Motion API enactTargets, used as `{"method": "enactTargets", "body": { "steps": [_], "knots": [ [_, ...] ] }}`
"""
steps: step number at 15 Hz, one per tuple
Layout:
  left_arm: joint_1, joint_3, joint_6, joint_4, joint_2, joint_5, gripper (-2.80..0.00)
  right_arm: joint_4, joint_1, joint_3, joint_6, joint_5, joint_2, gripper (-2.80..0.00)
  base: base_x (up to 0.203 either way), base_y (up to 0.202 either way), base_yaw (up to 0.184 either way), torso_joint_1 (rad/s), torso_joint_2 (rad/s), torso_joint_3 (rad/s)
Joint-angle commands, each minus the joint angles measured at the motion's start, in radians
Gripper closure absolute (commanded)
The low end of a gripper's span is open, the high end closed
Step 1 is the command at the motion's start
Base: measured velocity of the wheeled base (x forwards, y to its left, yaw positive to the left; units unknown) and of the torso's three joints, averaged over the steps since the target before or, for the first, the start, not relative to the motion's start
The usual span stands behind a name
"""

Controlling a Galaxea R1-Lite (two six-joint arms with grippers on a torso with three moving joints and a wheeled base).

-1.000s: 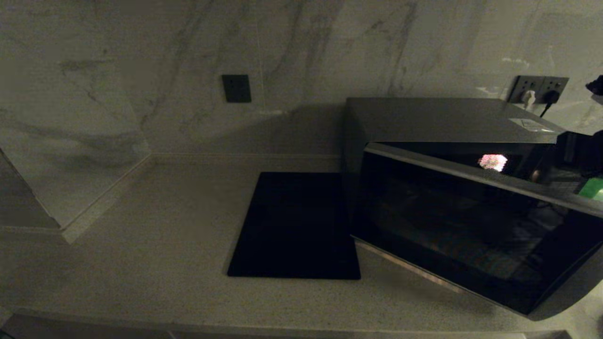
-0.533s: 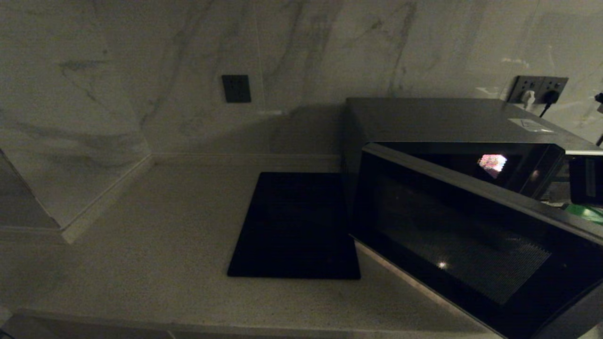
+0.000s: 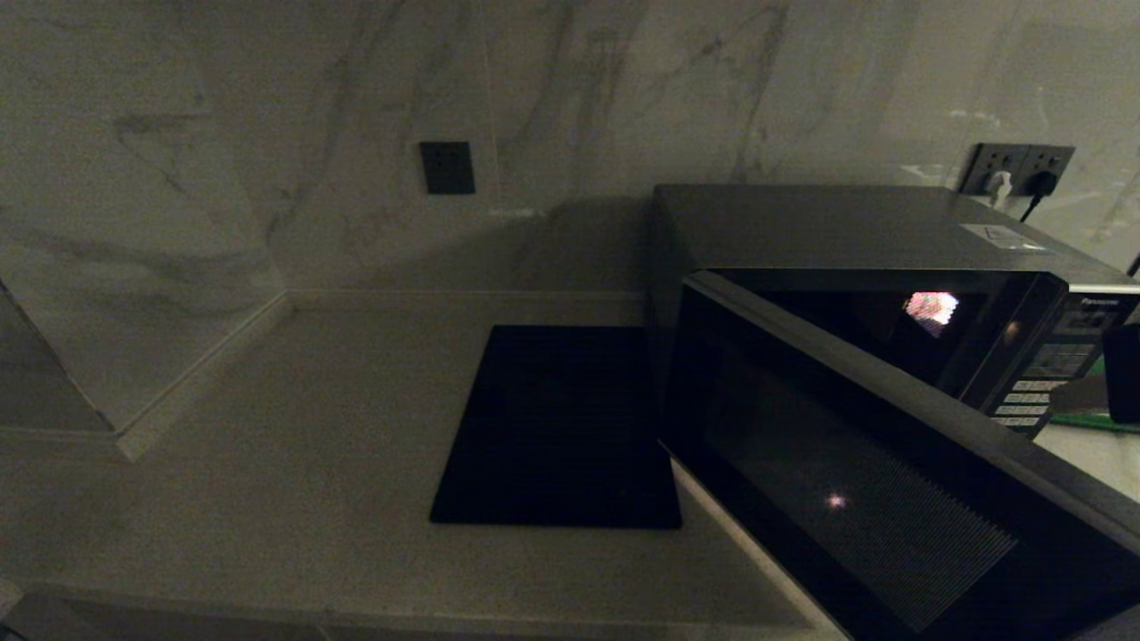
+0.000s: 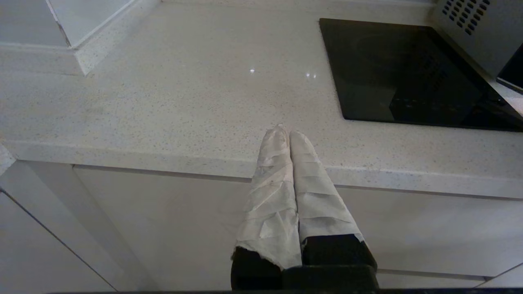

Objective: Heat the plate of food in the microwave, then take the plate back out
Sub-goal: Open the microwave oven

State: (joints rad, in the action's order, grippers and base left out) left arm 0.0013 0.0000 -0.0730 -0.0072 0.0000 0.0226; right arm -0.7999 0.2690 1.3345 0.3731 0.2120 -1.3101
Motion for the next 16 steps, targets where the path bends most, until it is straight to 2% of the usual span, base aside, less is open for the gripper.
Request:
{"method": "enactTargets", "body": {
  "steps": [1,16],
  "knots": [
    [0.001,0.0,-0.001,0.0,0.0,0.0,0.0,-0.005,0.052,-0.009,0.015,0.001,0.007,0.0,0.0,0.0,0.0,0.0,0.0,0.0],
    [0.001,0.0,-0.001,0.0,0.001,0.0,0.0,-0.005,0.359,-0.032,0.114,0.027,-0.059,0.0,0.0,0.0,0.0,0.0,0.0,0.0]
  ]
}}
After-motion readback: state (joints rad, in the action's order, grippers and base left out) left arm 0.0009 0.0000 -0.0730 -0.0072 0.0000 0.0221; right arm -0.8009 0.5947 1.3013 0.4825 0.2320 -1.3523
